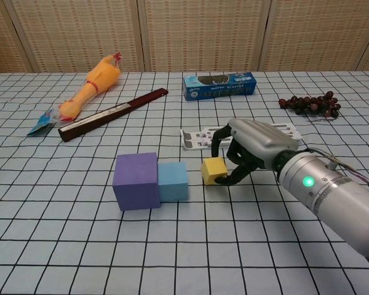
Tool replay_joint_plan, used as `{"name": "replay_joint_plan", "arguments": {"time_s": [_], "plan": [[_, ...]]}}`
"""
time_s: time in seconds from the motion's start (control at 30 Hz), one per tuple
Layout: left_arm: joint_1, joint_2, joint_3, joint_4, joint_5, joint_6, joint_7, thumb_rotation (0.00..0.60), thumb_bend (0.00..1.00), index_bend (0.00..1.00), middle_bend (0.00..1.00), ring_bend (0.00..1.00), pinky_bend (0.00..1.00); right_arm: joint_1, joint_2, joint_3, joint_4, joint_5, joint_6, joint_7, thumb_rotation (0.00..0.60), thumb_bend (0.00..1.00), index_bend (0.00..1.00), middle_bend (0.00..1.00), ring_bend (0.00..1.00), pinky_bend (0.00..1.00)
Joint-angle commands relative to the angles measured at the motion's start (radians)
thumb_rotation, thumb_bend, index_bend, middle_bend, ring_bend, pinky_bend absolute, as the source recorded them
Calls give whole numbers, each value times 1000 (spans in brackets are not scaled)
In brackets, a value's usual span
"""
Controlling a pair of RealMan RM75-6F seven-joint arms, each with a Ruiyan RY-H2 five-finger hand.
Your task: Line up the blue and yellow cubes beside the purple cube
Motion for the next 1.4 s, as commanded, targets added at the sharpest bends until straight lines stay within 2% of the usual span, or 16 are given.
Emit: {"name": "replay_joint_plan", "arguments": {"time_s": [0.03, 0.37, 1.23, 1.4], "plan": [[1, 1, 0, -1, 3, 3, -2, 600, 451, 0, 0, 0, 296, -5, -13, -5, -14, 10, 7, -15, 600, 99, 629, 951, 1000, 1000], [-2, 0, 2, 0, 4, -3, 0, 600, 453, 0, 0, 0, 296, 5, -69, 10, 22, 19, 14, -9, 600, 98, 629, 950, 1000, 1000], [-2, 2, 2, 2, 7, -1, -10, 600, 451, 0, 0, 0, 298, 19, -137, 23, 111, 22, -17, 45, 600, 99, 629, 954, 1000, 1000], [-2, 3, 1, 4, 5, -1, -15, 600, 451, 0, 0, 0, 299, 18, -134, 17, 113, 14, -24, 55, 600, 99, 551, 953, 1000, 1000]]}}
